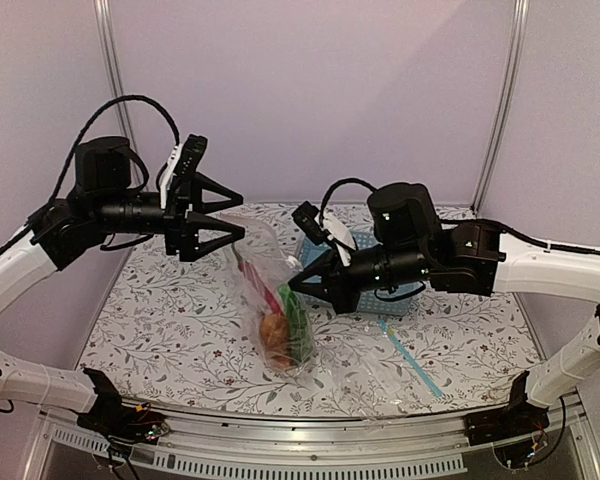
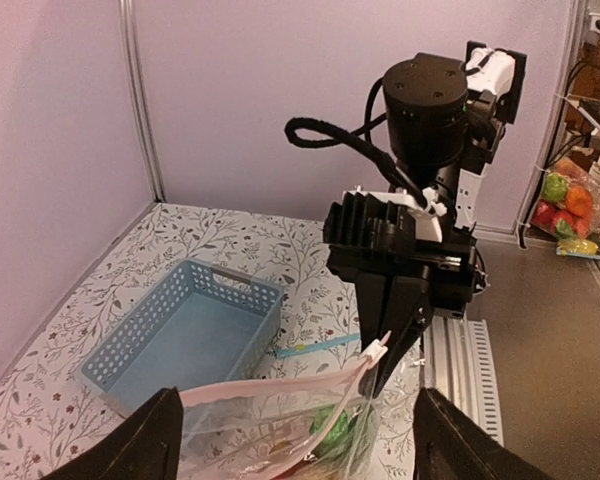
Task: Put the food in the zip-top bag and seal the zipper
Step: Hold the zipper from the zipper food storage bag.
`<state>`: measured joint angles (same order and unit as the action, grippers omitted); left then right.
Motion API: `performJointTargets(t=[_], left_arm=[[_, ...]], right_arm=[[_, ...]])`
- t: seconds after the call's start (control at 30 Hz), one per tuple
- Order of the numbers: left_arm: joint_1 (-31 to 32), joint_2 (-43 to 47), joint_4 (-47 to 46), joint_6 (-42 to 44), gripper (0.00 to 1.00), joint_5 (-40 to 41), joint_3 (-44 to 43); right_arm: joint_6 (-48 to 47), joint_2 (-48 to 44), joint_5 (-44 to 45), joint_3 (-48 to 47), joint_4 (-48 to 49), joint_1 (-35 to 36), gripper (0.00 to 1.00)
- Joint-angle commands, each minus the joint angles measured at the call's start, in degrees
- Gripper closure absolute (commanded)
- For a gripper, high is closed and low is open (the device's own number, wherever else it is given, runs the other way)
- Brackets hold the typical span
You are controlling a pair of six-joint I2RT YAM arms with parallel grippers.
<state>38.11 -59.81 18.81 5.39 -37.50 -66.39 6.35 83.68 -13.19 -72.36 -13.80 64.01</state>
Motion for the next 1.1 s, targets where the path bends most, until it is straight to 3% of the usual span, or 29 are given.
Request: performJointTargets(t=[0.0,0.3,0.53,1.07], left_arm=[[4.6,-5.8,1.4,4.5,0.23,-4.7,-4.2],[13.0,-16.2,7.3,8.3,0.37,-4.7,-12.0],[14.5,-19.4,7.9,8.6,0.47,-4.8,-11.9],[15.7,-21.8,10.8,11.4,0.56,-1.7,-12.9]], right_arm=[[-1.0,-4.4,-4.0,2.4,0.5,-0.6,1.0],[-1.2,-7.5,-4.2,6.4,0.7,-1.1,1.0],[-1.0,-9.0,-3.4,7.9,1.3,-1.3,1.0],[-0.2,-8.4,-2.7,8.1,1.5,-1.4,1.0]])
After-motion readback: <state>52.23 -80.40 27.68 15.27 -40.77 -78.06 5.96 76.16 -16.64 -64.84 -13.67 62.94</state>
